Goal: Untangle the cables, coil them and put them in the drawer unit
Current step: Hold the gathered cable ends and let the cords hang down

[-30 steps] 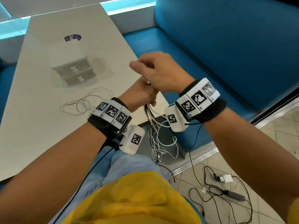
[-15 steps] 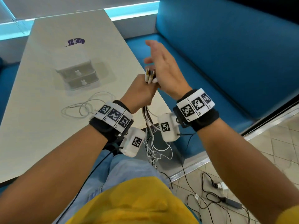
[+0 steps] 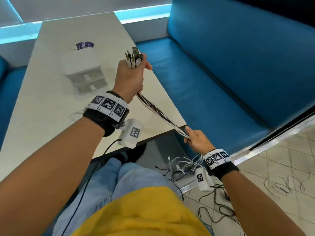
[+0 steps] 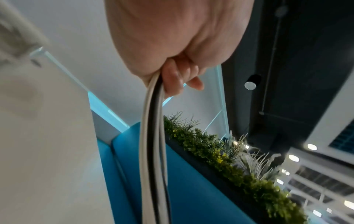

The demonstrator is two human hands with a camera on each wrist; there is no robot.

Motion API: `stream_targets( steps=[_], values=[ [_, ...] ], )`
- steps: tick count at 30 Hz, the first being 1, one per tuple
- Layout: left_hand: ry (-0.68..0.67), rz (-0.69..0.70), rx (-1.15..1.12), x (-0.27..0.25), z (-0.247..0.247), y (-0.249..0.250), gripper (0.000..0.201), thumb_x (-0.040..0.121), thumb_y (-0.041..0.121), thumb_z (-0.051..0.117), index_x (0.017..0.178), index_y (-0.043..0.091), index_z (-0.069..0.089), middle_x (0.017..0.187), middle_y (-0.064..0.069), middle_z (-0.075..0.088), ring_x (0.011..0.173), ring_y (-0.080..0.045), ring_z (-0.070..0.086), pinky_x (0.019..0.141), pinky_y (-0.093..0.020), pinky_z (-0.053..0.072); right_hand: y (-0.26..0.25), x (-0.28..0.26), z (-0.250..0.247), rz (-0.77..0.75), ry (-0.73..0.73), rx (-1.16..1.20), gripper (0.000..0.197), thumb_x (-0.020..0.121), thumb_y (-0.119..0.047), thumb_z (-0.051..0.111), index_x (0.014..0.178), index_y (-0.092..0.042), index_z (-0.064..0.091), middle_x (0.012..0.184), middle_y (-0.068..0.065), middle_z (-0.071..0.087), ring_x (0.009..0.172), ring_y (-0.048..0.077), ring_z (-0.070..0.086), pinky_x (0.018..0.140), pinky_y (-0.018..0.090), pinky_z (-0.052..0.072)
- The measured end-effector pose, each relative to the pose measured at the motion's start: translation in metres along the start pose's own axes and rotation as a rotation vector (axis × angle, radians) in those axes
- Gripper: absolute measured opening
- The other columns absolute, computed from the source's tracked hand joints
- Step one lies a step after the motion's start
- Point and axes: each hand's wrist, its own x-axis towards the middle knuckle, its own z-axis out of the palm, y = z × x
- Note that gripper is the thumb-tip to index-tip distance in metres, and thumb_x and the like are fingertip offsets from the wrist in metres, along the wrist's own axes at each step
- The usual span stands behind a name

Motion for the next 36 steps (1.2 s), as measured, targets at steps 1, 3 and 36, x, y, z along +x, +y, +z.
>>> stream_targets(
  steps=[1,3,36],
  values=[
    [-0.009,0.082,0.088,0.003,-0.003,-0.001,0.038,0.097,0.029,0.052,0.061,0.021,0.060,0.041,0.011,0.038,0.035,-0.008,0.031,0.043,-0.020,0.027,0.011,0.002,-0.001,0.003,0.036,-0.084,0.056,0.100,-0.045,0.035,0.058,-0.015,0.056,0.049,-0.004,0.045,0.047,0.014,0.044,0.054,0.028,0.033],
    [-0.080,0.256,0.290,0.004,-0.008,-0.005,0.041,0.091,0.010,0.055,0.055,0.029,0.063,0.051,0.020,0.056,0.056,0.001,0.056,0.063,-0.022,0.046,0.018,0.002,-0.001,-0.023,0.082,-0.184,0.048,0.101,-0.037,0.038,0.059,-0.015,0.045,0.058,-0.001,0.046,0.061,0.023,0.047,0.056,0.032,0.032],
    [-0.346,0.534,0.476,-0.035,0.012,0.040,0.044,0.091,0.031,0.061,0.052,0.019,0.046,0.048,0.005,0.042,0.047,-0.007,0.035,0.050,-0.023,0.032,0.061,0.013,0.037,0.058,0.073,0.126,0.040,0.088,-0.031,0.067,0.059,-0.016,0.043,0.054,0.003,0.046,0.050,0.018,0.043,0.060,0.032,0.040]
  ],
)
